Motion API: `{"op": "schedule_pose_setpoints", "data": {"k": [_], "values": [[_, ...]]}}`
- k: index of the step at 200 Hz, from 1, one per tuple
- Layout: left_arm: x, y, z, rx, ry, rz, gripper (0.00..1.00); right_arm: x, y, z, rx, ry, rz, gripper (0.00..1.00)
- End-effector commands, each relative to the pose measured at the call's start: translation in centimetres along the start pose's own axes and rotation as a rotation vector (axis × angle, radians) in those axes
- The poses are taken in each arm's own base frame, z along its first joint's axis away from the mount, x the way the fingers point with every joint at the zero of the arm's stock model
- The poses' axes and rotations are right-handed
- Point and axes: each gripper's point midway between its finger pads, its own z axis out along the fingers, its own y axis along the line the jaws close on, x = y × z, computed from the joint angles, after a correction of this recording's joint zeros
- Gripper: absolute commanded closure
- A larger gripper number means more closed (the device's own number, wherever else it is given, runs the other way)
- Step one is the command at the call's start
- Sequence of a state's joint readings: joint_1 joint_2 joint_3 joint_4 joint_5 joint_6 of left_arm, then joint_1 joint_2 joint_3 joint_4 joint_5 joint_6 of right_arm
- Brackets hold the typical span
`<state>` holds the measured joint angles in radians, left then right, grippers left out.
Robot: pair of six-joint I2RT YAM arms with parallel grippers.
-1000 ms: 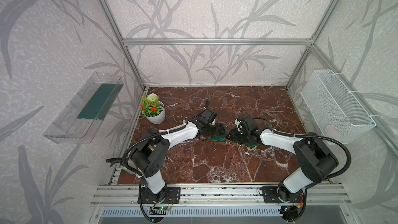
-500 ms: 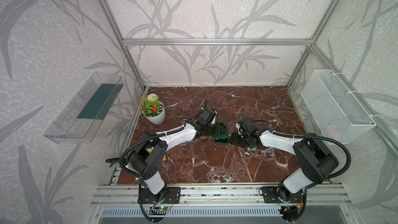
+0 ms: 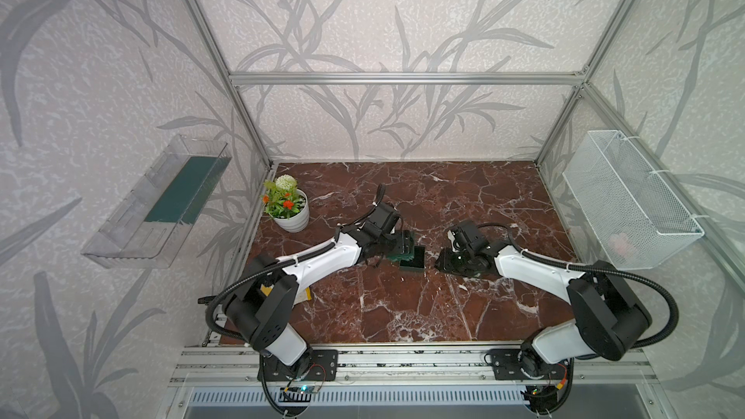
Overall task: Take the rings out of the lift-off lid box
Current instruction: Place the jewelry box at the center of the board, then place the lid at the center of the board.
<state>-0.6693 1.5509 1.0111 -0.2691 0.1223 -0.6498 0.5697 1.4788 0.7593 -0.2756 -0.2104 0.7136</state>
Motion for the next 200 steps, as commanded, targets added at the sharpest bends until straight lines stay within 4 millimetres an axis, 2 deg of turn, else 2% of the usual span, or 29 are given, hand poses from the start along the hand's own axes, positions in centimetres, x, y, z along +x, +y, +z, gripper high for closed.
{"op": "schedule_pose_setpoints", "data": {"k": [1, 44, 74, 98, 124, 147, 160, 187, 190, 200], "values": [[0.7, 3.8, -1.9, -0.157, -0.022, 0.029, 0.36, -0.4, 0.4, -1.7, 0.02, -0.016, -0.067, 0.54], [3.5, 8.7, -2.8, -0.338, 0.014, 0.061, 0.36, -1.1, 2.2, -2.6, 0.004, -0.015, -0.172, 0.54], [4.7, 10.0, -2.4, -0.371, 0.03, 0.072, 0.36, -1.6, 3.9, -2.5, -0.018, -0.019, -0.227, 0.53], [4.8, 10.3, -1.7, -0.383, 0.041, 0.079, 0.36, -2.0, 5.7, -1.8, -0.034, -0.006, -0.281, 0.53], [4.8, 9.5, -0.5, -0.343, 0.055, 0.088, 0.35, -1.9, 6.8, -0.3, -0.047, 0.037, -0.28, 0.54], [4.7, 9.5, 0.2, -0.351, 0.071, 0.095, 0.22, -1.8, 7.6, 0.8, -0.063, 0.052, -0.289, 0.54], [4.5, 9.2, 0.0, -0.349, 0.071, 0.1, 0.15, -1.5, 8.0, 1.3, -0.06, 0.062, -0.309, 0.54], [3.6, 8.7, -1.4, -0.331, 0.026, 0.102, 0.09, -1.2, 8.5, 1.8, -0.035, 0.066, -0.354, 0.55], [3.5, 8.6, -1.5, -0.329, 0.021, 0.101, 0.08, -0.9, 8.1, 2.6, -0.018, 0.084, -0.355, 0.55], [3.1, 8.5, -2.1, -0.329, 0.006, 0.108, 0.07, -0.7, 8.0, 3.0, -0.008, 0.095, -0.365, 0.55]]}}
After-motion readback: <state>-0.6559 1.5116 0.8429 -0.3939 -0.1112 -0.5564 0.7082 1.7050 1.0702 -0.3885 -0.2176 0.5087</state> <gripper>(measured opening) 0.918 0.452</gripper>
